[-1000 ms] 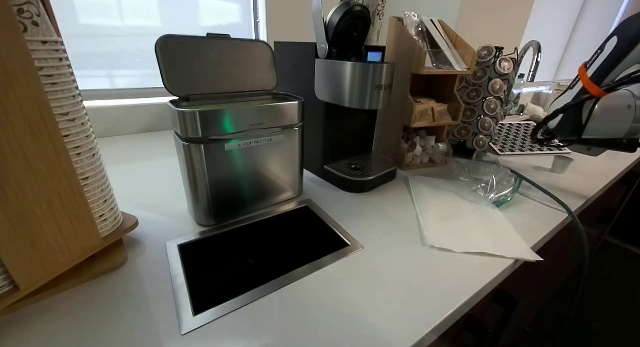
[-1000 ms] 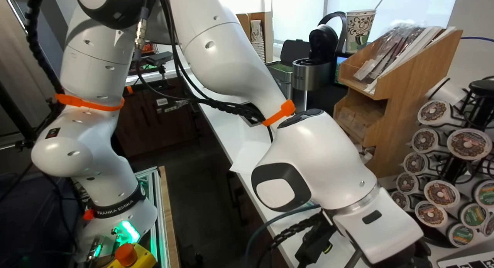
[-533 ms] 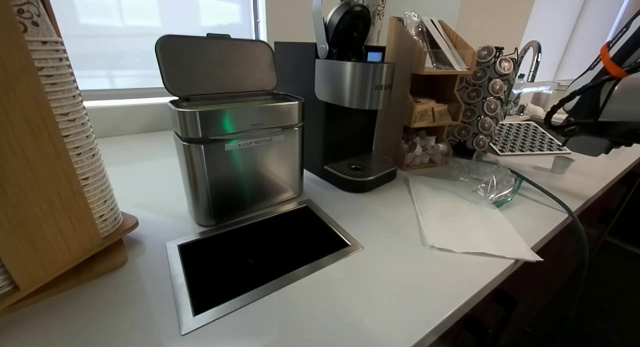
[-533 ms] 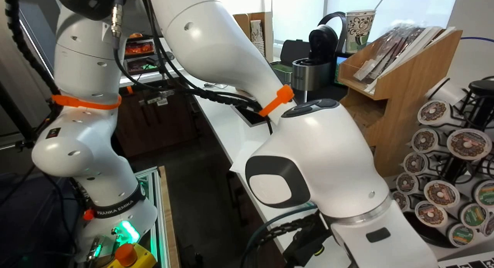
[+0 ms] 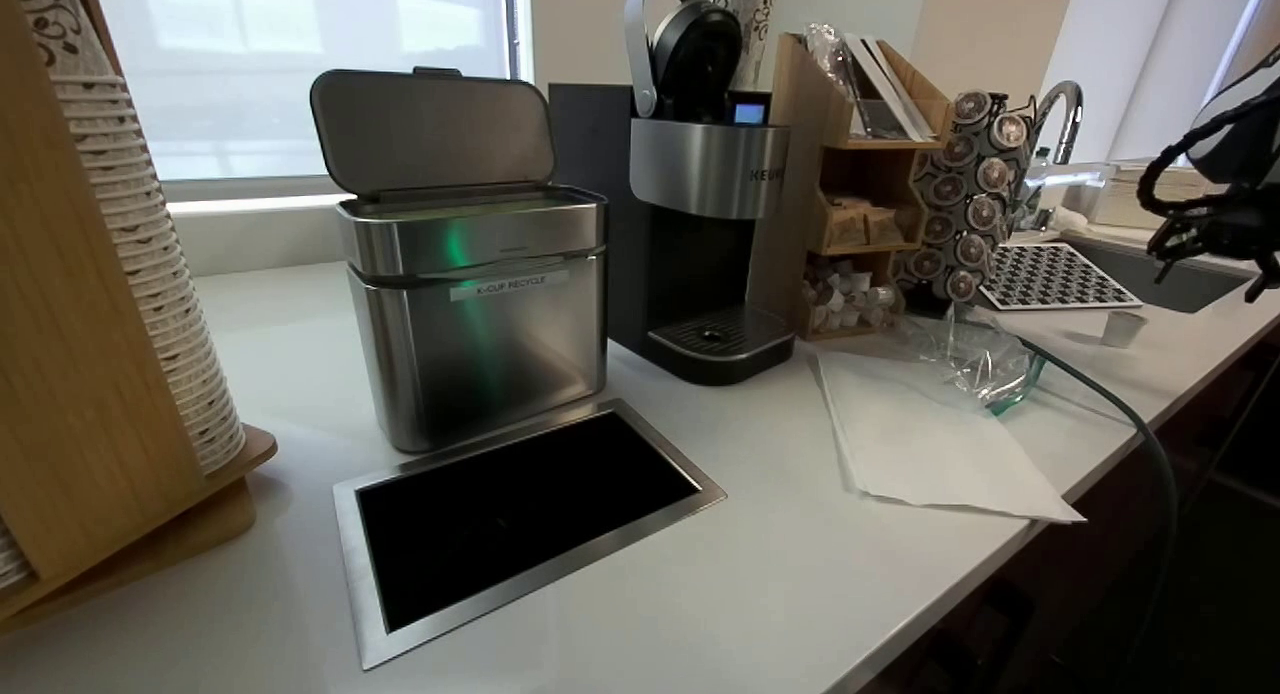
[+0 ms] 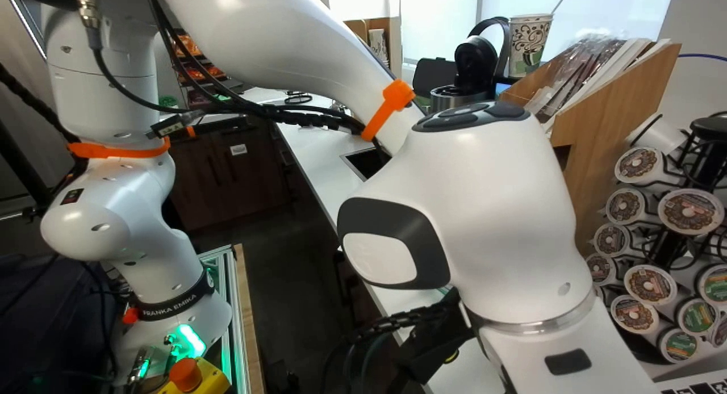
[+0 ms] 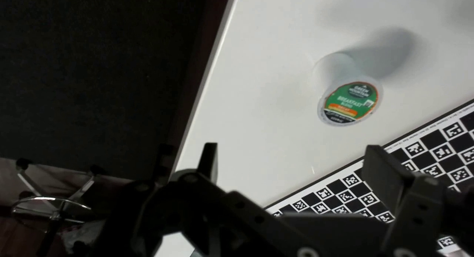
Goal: Put the white object upright
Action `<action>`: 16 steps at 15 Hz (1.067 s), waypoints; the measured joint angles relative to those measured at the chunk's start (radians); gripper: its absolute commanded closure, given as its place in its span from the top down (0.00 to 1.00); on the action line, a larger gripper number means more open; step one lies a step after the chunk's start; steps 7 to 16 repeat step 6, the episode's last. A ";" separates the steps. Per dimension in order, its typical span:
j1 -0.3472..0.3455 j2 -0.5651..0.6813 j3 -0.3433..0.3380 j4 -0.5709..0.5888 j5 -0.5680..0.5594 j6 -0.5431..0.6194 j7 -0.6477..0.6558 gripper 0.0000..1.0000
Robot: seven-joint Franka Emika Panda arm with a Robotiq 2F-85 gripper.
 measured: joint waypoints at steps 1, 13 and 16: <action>-0.015 -0.015 0.013 0.000 -0.008 -0.020 0.000 1.00; -0.080 -0.053 0.080 0.000 -0.030 -0.063 0.000 1.00; -0.080 -0.053 0.080 0.000 -0.030 -0.063 0.000 1.00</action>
